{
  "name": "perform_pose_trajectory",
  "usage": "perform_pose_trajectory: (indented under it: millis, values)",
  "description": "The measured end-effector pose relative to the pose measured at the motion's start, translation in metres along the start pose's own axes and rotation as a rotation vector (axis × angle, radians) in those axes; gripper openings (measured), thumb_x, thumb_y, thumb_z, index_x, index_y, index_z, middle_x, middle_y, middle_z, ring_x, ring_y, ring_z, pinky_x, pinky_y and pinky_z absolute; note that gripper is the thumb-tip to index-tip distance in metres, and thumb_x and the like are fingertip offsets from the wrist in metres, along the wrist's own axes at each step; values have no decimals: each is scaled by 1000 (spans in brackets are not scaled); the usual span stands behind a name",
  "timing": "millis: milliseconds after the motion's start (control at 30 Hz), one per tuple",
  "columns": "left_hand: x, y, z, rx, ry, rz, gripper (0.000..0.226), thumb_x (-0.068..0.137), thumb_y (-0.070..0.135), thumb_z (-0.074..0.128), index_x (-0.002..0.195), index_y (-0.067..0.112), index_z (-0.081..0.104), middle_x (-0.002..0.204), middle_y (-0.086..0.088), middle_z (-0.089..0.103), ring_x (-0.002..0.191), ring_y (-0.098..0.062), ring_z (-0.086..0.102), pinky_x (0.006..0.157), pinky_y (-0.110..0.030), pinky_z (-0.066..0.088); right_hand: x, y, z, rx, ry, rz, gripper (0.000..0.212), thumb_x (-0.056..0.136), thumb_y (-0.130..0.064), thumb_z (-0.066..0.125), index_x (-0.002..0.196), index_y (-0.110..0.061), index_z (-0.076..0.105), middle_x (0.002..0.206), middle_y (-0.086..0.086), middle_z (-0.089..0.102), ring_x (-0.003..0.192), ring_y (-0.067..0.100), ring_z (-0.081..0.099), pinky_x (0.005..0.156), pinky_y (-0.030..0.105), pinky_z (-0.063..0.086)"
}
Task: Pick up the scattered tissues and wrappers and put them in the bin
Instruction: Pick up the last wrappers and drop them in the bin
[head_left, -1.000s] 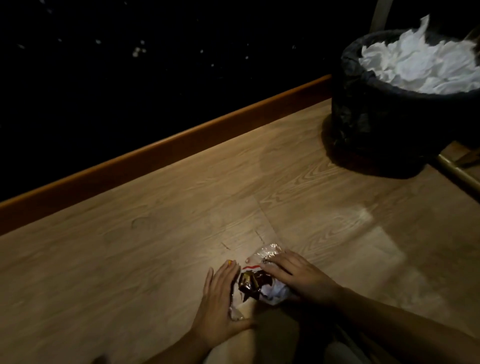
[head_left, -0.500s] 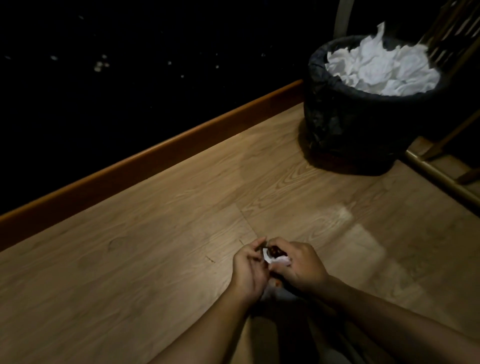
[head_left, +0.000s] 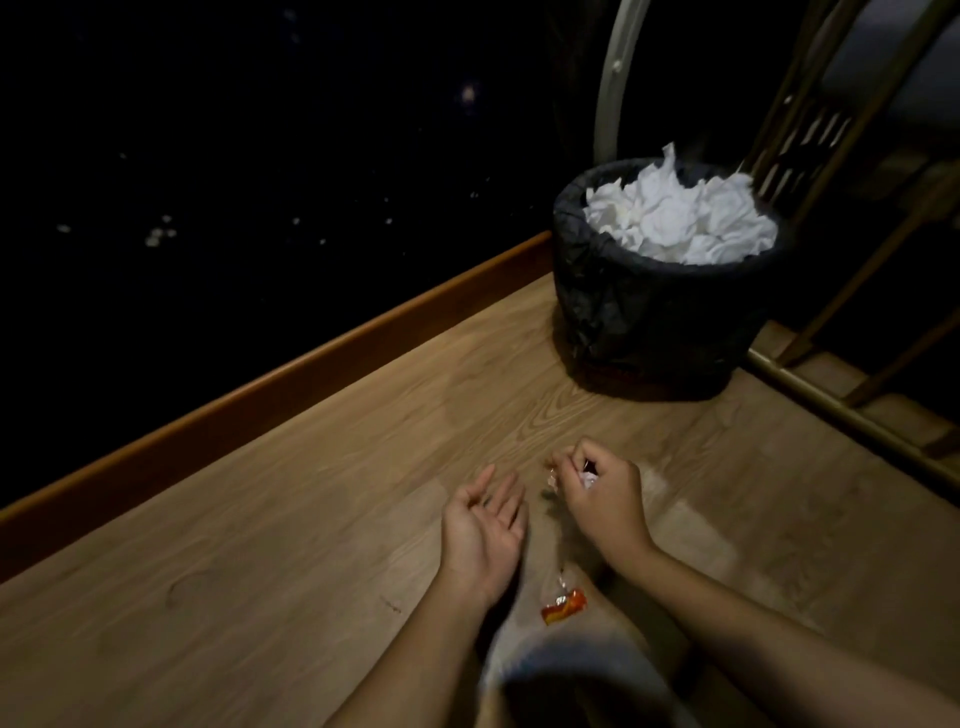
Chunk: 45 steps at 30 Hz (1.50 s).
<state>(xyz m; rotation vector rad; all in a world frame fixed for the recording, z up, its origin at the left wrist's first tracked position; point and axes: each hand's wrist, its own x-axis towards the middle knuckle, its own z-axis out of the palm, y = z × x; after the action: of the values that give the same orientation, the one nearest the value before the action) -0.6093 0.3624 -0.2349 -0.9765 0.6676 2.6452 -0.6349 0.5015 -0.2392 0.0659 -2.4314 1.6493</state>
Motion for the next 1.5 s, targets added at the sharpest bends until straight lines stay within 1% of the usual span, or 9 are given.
perform_pose_trajectory:
  millis: [167,300,433,500,600,700,1000,1167,1500]
  values:
    - [22,1,26,542,45,75,34,99,14,45,133,14,48,106,-4,62,95,-14,59,84,-27,47,67,-36,-31,126,128,-54,38,91,-18,64,65,-16,36,56,-1,38,52,13,45,51,28,39]
    - [35,25,71,1027,-40,178,41,97,25,50,137,22,41,135,-3,52,116,-19,55,103,-38,45,112,-80,-56,58,273,-251,29,97,-26,54,74,-10,47,58,-7,38,53,4,38,51,28,33]
    - [32,35,125,1307,-133,384,48,97,12,48,141,23,33,94,6,52,68,-4,47,60,-21,44,159,-117,-85,-125,355,-419,12,87,-16,43,87,-7,51,64,-3,45,56,12,43,54,35,33]
    - [30,37,142,1440,-173,448,56,93,3,49,142,22,31,103,-5,54,66,-7,47,46,-18,42,186,-125,-93,-207,360,-397,20,78,-14,41,95,-7,47,80,-2,45,70,16,44,64,34,35]
    - [29,38,154,1600,-191,539,71,83,-4,53,143,24,30,147,-11,29,116,-26,49,84,-29,57,223,-120,-102,-347,317,-257,26,76,-4,40,102,-8,41,102,4,40,91,23,44,83,39,36]
    - [33,32,159,1706,-215,574,74,81,4,58,145,20,26,150,-8,23,139,-32,26,114,-45,32,243,-104,-109,-461,357,-109,35,75,6,40,107,-7,43,118,12,40,107,29,44,95,39,38]
    - [56,11,173,1882,-272,706,81,78,17,63,146,21,20,156,-10,10,145,-34,13,118,-46,23,260,-50,-123,-472,173,144,28,92,-20,53,115,-6,63,113,13,63,108,30,58,87,31,44]
    - [64,8,174,1989,-292,773,90,80,25,65,152,24,9,161,-9,-11,148,-34,-2,119,-51,16,260,-56,-129,-957,-260,450,71,94,-61,10,142,-22,45,158,11,22,148,33,5,108,62,-18]
    - [61,-3,137,2150,-312,739,108,79,51,69,153,25,-4,160,-11,-22,148,-29,-19,121,-51,0,228,-51,-127,-895,132,-4,53,99,-50,21,127,-27,60,157,6,26,148,31,3,107,63,-19]
